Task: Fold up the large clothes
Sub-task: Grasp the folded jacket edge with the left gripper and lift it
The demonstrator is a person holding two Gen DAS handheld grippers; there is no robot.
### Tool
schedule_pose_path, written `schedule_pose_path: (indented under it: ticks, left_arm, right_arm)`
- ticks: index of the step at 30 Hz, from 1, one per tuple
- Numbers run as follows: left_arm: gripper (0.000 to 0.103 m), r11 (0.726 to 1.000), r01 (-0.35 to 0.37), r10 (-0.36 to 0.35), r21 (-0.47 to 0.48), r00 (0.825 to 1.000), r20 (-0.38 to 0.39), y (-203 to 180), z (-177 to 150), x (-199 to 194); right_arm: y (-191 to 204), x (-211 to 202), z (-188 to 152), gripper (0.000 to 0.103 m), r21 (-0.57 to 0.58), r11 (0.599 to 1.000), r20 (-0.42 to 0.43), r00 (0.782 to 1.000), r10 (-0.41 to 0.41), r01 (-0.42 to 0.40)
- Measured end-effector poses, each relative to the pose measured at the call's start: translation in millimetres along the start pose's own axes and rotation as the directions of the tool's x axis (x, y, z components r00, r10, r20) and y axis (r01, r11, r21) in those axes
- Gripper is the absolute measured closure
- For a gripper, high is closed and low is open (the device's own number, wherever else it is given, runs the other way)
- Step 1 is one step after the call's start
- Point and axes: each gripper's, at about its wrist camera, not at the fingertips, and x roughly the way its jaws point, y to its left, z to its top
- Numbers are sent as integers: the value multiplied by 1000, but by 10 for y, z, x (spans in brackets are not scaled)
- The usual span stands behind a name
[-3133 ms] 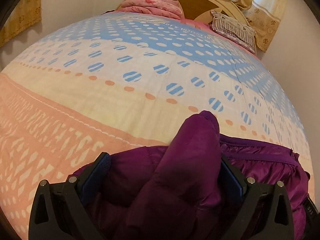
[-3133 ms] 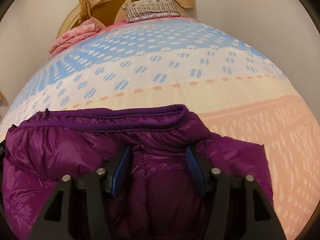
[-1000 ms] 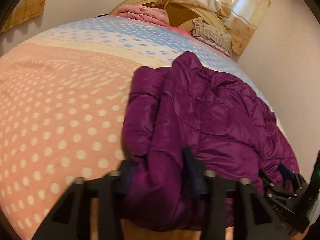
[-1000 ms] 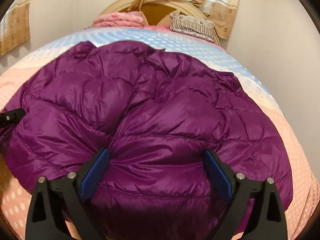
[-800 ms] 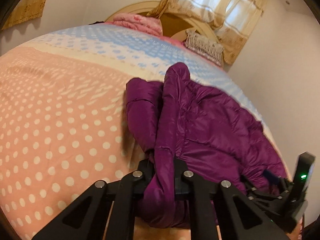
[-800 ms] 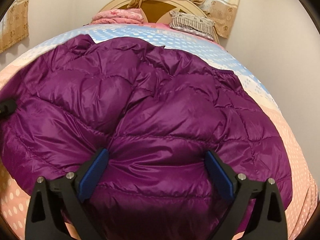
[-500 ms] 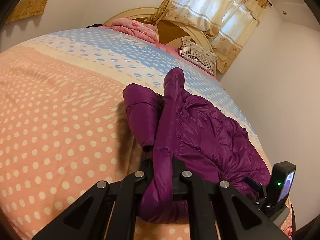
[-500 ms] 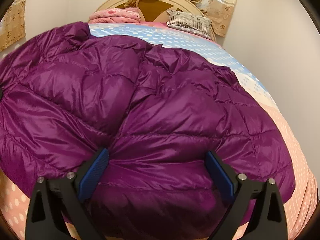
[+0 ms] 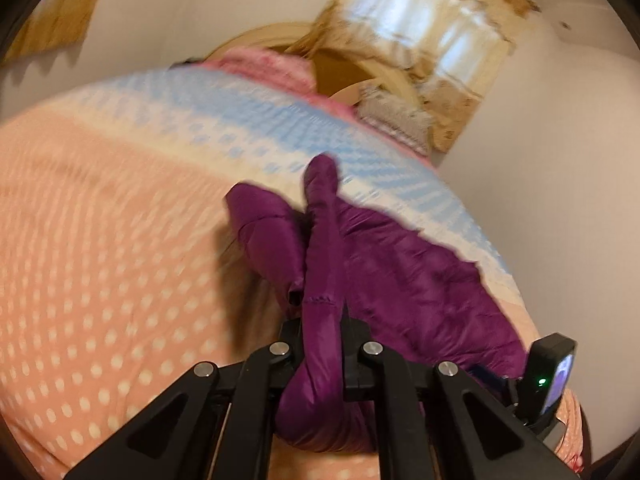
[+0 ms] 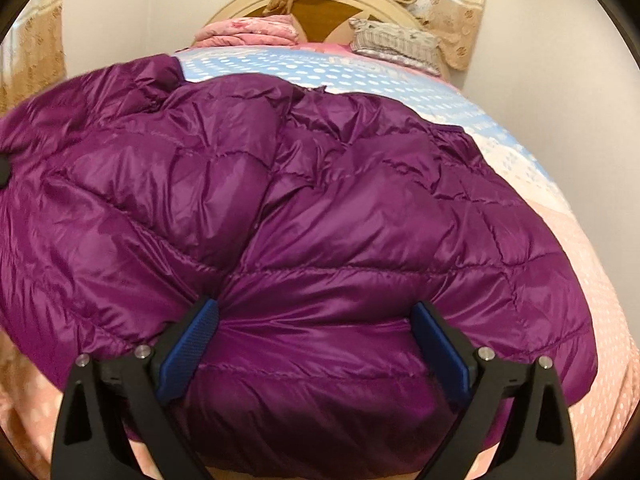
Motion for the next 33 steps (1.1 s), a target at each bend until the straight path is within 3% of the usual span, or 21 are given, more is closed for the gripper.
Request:
schedule_pose_path:
  ticks: [2,7,11,15,17,20,24,26,30,33]
  left_arm:
    - [98,998,20,-22,51,999,26,-203,104,-62]
    - [98,979,95,-102,180,994,34,-952,242,-17]
    - [98,953,144,-150,266,989,3,-1520,177,202]
    - [98,903,180,-172,390,983,-56,-2207,-66,570]
    - [98,879,195,-172,436,981,-91,-2447,-212,737]
    - [97,814,229,-166,535,973,-163,-2860,-587,1030]
    - [97,734,302,-144,608,945,-295,-3127,-1113,1339]
    - [97,715,319,-126,622,934,-334,-3151,-1320,1462]
    - [95,668,295,-105,683,946,-305,-3176,-1476,1437]
    - [92,653,283,-93,702,950,-297,-3245,-1473,1426]
  right_arm:
    - [-254,-192,5,6,51,998,38,999,38,-40]
    - [-1175,-586,-133,5,182,983,128,991,-24,0]
    - [-1976,-591,-291,4,297,949,88,986,-141,109]
    - [-2640,-647,-520,4,429,885,48,974,-224,182]
    - [-2765,-684,-553,4,454,867,27,970,-243,205]
    - [-2975,-721,-663,4,492,841,5,965,-262,226]
    - [-3061,-741,-815,4,518,821,-16,963,-269,238]
    - [-3055,-745,-881,4,528,815,-23,964,-266,238]
    - [-3083,-728,-980,4,541,806,-24,962,-271,241]
    - [-3070,-700,-967,3,533,809,-20,959,-282,249]
